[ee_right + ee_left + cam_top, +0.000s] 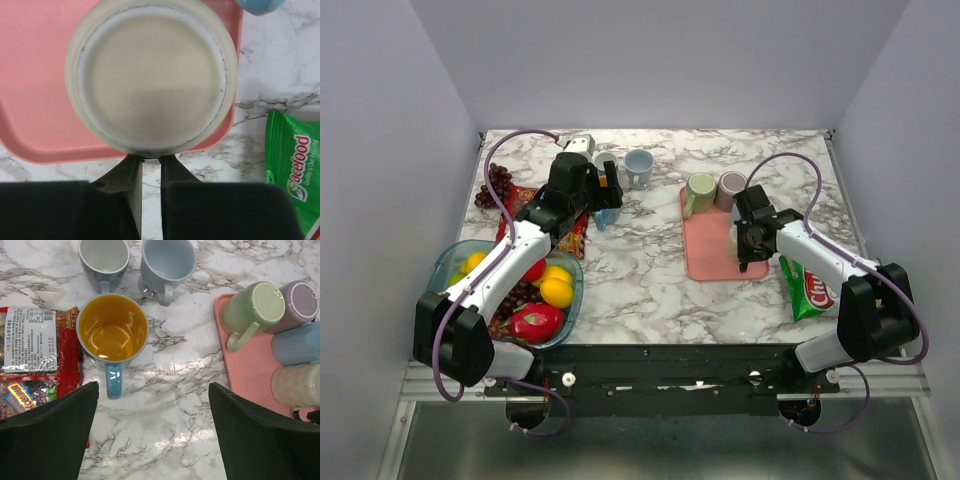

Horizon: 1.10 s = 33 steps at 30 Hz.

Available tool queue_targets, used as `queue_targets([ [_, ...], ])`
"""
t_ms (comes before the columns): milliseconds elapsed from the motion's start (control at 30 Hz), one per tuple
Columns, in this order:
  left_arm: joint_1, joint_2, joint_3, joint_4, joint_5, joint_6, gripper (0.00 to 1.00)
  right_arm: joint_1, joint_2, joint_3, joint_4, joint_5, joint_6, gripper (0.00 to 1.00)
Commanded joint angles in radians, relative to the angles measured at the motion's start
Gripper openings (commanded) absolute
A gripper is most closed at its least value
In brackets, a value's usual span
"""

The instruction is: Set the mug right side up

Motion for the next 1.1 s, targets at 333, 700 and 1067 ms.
queue_targets([
  [333, 0.008, -0.021, 0.004, 0.0, 0.018, -0.015, 0.99, -0.006, -0.058, -0.005, 0.056, -0.002, 0.009, 0.01],
  [700, 0.009, -0.045, 0.038, 0.048, 0.239, -0.058, 0.99, -0.006, -0.256, 0.237, 0.034, -0.308, 0.064, 0.01],
  [1067, 0.008, 0.012, 0.082, 0.49, 0.754, -0.369, 0.99, -0.003, -0.28, 0.434, 0.4, -0.63, 0.269, 0.01],
])
